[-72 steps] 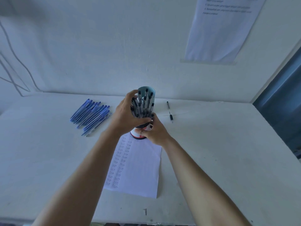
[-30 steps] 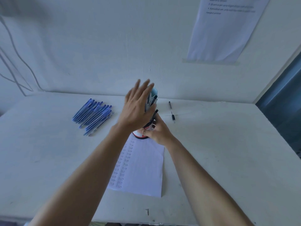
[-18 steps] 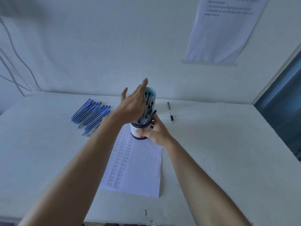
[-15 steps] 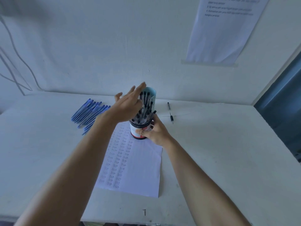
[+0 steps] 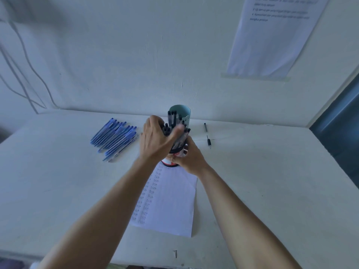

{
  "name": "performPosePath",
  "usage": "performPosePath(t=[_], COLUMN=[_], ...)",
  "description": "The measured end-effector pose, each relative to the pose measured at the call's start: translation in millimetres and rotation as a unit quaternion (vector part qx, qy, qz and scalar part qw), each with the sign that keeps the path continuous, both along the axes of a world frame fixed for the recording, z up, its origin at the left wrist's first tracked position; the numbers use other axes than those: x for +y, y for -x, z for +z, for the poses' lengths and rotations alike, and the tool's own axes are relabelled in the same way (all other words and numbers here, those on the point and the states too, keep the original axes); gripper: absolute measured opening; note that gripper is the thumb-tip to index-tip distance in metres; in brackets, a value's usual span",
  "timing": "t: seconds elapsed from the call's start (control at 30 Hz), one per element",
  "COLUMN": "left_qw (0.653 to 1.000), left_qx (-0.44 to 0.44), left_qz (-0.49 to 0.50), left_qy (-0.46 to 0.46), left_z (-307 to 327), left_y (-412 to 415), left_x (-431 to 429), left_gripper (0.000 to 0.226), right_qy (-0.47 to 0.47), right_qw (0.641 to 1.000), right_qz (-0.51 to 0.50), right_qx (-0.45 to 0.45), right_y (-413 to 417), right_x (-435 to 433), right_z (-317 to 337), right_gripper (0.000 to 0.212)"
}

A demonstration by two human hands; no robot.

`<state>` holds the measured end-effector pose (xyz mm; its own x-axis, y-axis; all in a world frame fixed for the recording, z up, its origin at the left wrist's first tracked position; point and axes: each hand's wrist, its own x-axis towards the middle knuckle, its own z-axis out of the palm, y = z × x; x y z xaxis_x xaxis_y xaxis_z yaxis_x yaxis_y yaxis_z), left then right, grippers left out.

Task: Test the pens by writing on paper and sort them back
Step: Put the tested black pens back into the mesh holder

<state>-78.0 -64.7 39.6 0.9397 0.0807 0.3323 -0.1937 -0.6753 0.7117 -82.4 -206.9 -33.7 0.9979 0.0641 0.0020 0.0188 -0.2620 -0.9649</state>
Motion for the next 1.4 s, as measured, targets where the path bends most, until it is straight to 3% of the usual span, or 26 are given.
performPosePath(t=[0.13, 0.2, 0.27, 0.43, 0.57, 0.7, 0.77, 0.87, 1.0, 1.07, 1.13, 1.23, 1.3, 1.4], left_qw=[0.990, 0.983, 0.982, 0.975, 0.966, 0.975, 0.979, 0.973, 0.984, 0.994, 0.991, 0.993, 0.990, 0.956], left_qx=[-0.034, -0.015, -0.056, -0.194, -0.180, -0.061, -0.101, -0.192, -0.160, -0.098, -0.052, -0.054, -0.127, -0.146], left_qz=[-0.129, -0.177, -0.175, -0.109, -0.083, -0.212, -0.178, -0.125, -0.077, -0.031, 0.014, 0.037, -0.030, -0.206], left_qy=[0.046, 0.053, 0.032, -0.025, -0.165, -0.027, 0.010, -0.006, -0.008, -0.043, -0.120, -0.095, -0.052, -0.151], left_z=[-4, -1, 0, -1, 5, 17, 15, 12, 19, 26, 29, 27, 20, 7], left_y=[-1, -1, -2, -12, -12, -14, -13, -11, -11, -18, -20, -15, -11, -18], left_x=[-2, 3, 6, 9, 9, 20, 27, 28, 26, 21, 13, 10, 16, 21], left_gripper=[0.072, 0.092, 0.108, 0.040, 0.044, 0.051, 0.050, 0.026, 0.013, 0.029, 0.060, 0.072, 0.063, 0.071], right_qy=[-0.001, 0.008, 0.015, 0.000, -0.012, -0.009, -0.007, -0.010, -0.006, -0.005, -0.006, -0.007, -0.006, -0.009], right_qw=[1.000, 1.000, 1.000, 1.000, 1.000, 1.000, 1.000, 1.000, 1.000, 1.000, 1.000, 1.000, 1.000, 1.000], right_qz=[0.006, 0.007, 0.006, 0.005, -0.001, -0.002, -0.001, -0.002, -0.003, -0.005, -0.004, -0.003, -0.001, -0.002], right_qx=[0.002, -0.002, -0.009, -0.007, -0.002, -0.001, 0.001, 0.002, -0.002, -0.006, -0.006, -0.003, -0.003, -0.003], right_y=[-1, -1, 0, 2, 2, 3, 3, 3, 2, 2, 2, 2, 3, 3], right_x=[0, 0, 0, 0, 0, 1, 1, 0, 1, 1, 1, 1, 1, -1], right_z=[0, 1, 1, 2, 2, 3, 4, 3, 3, 3, 3, 4, 5, 5], right_gripper=[0.071, 0.068, 0.064, 0.074, 0.076, 0.075, 0.075, 0.076, 0.076, 0.077, 0.078, 0.078, 0.077, 0.070])
